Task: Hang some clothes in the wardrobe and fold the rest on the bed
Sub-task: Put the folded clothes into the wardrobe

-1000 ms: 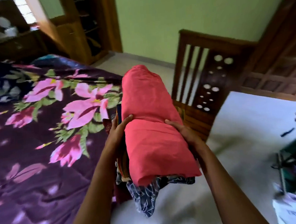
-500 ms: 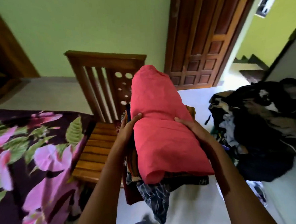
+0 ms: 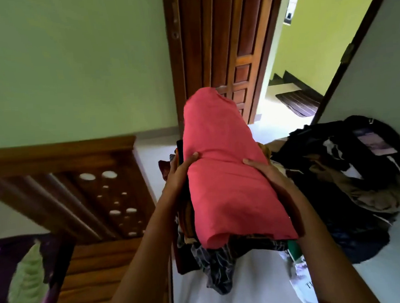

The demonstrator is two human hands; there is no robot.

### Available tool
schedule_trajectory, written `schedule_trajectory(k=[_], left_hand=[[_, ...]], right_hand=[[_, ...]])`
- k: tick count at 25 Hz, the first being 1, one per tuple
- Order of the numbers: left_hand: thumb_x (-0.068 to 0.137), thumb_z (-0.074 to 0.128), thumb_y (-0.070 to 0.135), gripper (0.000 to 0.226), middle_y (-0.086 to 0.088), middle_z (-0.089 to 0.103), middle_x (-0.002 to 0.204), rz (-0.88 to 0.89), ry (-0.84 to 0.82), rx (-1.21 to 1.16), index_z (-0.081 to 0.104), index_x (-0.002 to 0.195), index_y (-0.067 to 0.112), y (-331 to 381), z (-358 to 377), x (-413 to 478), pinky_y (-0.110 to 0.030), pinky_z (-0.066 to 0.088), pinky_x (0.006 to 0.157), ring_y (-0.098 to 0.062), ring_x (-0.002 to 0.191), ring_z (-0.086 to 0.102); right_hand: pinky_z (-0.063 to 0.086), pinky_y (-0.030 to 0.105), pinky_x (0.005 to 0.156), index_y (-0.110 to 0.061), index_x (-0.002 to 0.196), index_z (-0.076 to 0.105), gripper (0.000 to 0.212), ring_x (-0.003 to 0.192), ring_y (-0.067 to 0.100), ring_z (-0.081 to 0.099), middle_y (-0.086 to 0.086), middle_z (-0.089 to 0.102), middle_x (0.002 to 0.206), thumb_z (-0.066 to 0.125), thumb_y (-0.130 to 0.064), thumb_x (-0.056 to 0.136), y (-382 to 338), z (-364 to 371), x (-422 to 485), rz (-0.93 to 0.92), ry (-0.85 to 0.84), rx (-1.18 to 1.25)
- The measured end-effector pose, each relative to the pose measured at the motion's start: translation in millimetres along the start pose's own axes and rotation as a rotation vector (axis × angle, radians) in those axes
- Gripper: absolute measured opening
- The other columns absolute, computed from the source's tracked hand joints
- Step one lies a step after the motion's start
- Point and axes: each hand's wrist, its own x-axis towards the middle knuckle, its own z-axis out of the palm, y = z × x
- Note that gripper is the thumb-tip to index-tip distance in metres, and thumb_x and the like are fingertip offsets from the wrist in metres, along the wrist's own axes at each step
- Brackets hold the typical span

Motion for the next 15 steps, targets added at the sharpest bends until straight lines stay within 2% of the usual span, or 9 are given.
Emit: schedule_trajectory(k=[2, 4, 6, 8, 10, 12, 14, 15], left_hand=[[0.087, 0.061, 0.037, 0.072, 0.008, 0.038, 0.131, 0.001, -0.027, 0.001, 0.023, 0.148, 0.030, 13, 9, 45, -0.028, 0.041, 0.080, -0.011, 0.103, 0.047], [0.086, 0.062, 0.037, 0.075, 0.005, 0.038, 0.139, -0.039, -0.029, -0.023, 0.020, 0.149, 0.029, 25, 16, 88, -0.031, 0.040, 0.084, -0.018, 0.113, 0.048], [0.087, 0.062, 0.036, 0.076, -0.002, 0.032, 0.149, -0.044, -0.001, -0.018, 0.019, 0.149, 0.026, 33, 24, 135, -0.032, 0.039, 0.087, -0.022, 0.126, 0.043], [0.087, 0.062, 0.034, 0.078, -0.002, 0.027, 0.152, -0.036, 0.051, -0.030, 0.017, 0.150, 0.024, 41, 30, 182, -0.031, 0.037, 0.090, -0.023, 0.132, 0.039], [0.083, 0.065, 0.037, 0.084, -0.001, 0.027, 0.151, -0.048, 0.101, -0.055, 0.017, 0.150, 0.024, 50, 35, 234, -0.033, 0.037, 0.095, -0.024, 0.133, 0.037], [0.075, 0.070, 0.042, 0.092, -0.002, 0.026, 0.152, -0.063, 0.138, -0.092, 0.018, 0.150, 0.026, 67, 38, 282, -0.038, 0.037, 0.102, -0.026, 0.132, 0.038], [0.077, 0.070, 0.043, 0.087, -0.001, 0.031, 0.150, -0.022, 0.170, -0.124, 0.023, 0.148, 0.026, 84, 33, 328, -0.042, 0.037, 0.105, -0.026, 0.130, 0.042], [0.076, 0.071, 0.044, 0.087, 0.000, 0.034, 0.148, 0.003, 0.180, -0.140, 0.025, 0.148, 0.026, 92, 27, 348, -0.042, 0.038, 0.105, -0.025, 0.128, 0.044]], right_hand=[[0.043, 0.019, 0.059, -0.027, 0.122, 0.051, 0.048, 0.079, 0.007, 0.058, -0.004, 0.061, 0.106, 0.069, -0.040, 0.080, -16, -4, 41, 0.027, 0.054, 0.016], [0.039, 0.019, 0.057, -0.030, 0.131, 0.044, 0.053, 0.077, 0.005, 0.053, -0.002, 0.058, 0.115, 0.066, -0.041, 0.084, -30, -4, 92, 0.037, 0.045, 0.005], [0.036, 0.021, 0.058, -0.026, 0.138, 0.039, 0.061, 0.078, 0.006, 0.050, 0.000, 0.052, 0.125, 0.064, -0.040, 0.085, -44, -2, 142, 0.052, 0.029, -0.035], [0.036, 0.021, 0.059, -0.025, 0.139, 0.039, 0.061, 0.078, 0.005, 0.050, 0.000, 0.051, 0.121, 0.064, -0.038, 0.085, -60, -1, 191, 0.036, 0.023, -0.038], [0.042, 0.022, 0.063, -0.027, 0.138, 0.042, 0.062, 0.083, 0.008, 0.056, -0.001, 0.054, 0.117, 0.066, -0.041, 0.083, -83, 1, 236, 0.023, -0.038, -0.059], [0.050, 0.030, 0.076, -0.032, 0.137, 0.045, 0.067, 0.092, 0.015, 0.062, -0.001, 0.059, 0.120, 0.071, -0.046, 0.077, -115, 3, 285, 0.008, -0.124, -0.083], [0.052, 0.036, 0.087, -0.035, 0.134, 0.048, 0.072, 0.099, 0.021, 0.065, 0.001, 0.063, 0.121, 0.075, -0.049, 0.070, -146, 11, 334, 0.006, -0.208, -0.108], [0.052, 0.036, 0.087, -0.034, 0.133, 0.050, 0.072, 0.100, 0.022, 0.065, 0.002, 0.064, 0.120, 0.077, -0.049, 0.068, -160, 18, 358, -0.005, -0.248, -0.107]])
